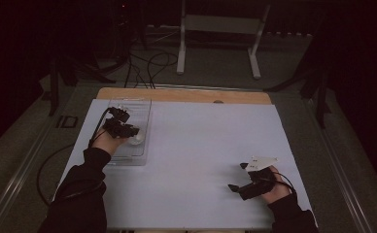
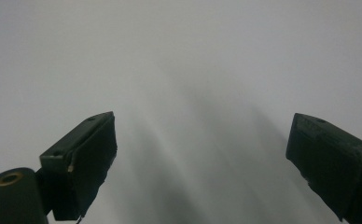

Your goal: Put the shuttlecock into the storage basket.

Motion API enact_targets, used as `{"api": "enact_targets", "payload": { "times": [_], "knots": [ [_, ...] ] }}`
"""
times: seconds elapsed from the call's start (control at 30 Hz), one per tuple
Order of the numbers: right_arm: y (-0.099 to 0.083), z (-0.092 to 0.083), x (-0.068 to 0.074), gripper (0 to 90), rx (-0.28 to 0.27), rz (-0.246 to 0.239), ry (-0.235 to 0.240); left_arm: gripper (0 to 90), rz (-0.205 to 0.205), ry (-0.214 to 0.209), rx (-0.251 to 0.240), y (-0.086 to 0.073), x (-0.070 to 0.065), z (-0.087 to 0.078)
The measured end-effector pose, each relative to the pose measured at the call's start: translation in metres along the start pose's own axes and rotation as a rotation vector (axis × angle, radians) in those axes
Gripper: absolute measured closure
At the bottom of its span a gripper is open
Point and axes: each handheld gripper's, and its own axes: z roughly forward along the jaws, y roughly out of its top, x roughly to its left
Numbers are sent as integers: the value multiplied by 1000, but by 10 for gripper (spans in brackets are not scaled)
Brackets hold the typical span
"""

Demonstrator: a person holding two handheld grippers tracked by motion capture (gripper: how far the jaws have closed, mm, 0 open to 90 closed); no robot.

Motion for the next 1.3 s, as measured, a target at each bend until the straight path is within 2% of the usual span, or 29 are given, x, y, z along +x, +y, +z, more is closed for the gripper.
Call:
{"api": "enact_targets", "payload": {
  "times": [0.1, 0.23, 0.3, 0.43, 0.5, 0.57, 0.67, 0.77, 0.93, 1.3],
  "knots": [
    [0, -1, 0, 85, -2, 5, -4, 463, 2, 15, 2, 2, -4, -5],
    [0, 0, 0, 85, -3, 7, -2, 297, 15, 28, -3, 5, -11, -13],
    [0, 0, 0, 85, 0, 5, -1, 249, 15, 32, -22, 6, -13, -18],
    [0, -1, 0, 85, 4, 4, -2, 98, 29, -4, -41, 9, -18, -27],
    [1, -1, 0, 85, -1, 3, -1, 79, 46, -9, -44, 10, -20, -30],
    [1, -1, 0, 85, -2, 2, -2, 11, 50, -18, -44, 11, -21, -31],
    [1, -1, 0, 85, -4, 5, -2, 8, 76, -43, -84, 13, -25, -37],
    [1, -2, 0, 85, -7, 1, -5, 3, 109, -56, -103, 14, -30, -40],
    [1, -2, 0, 85, -9, 3, -6, 2, 136, -86, -106, 15, -37, -40],
    [0, -3, 0, 85, -25, 4, -1, 2, 182, -91, -102, 19, -51, -38]
  ]
}}
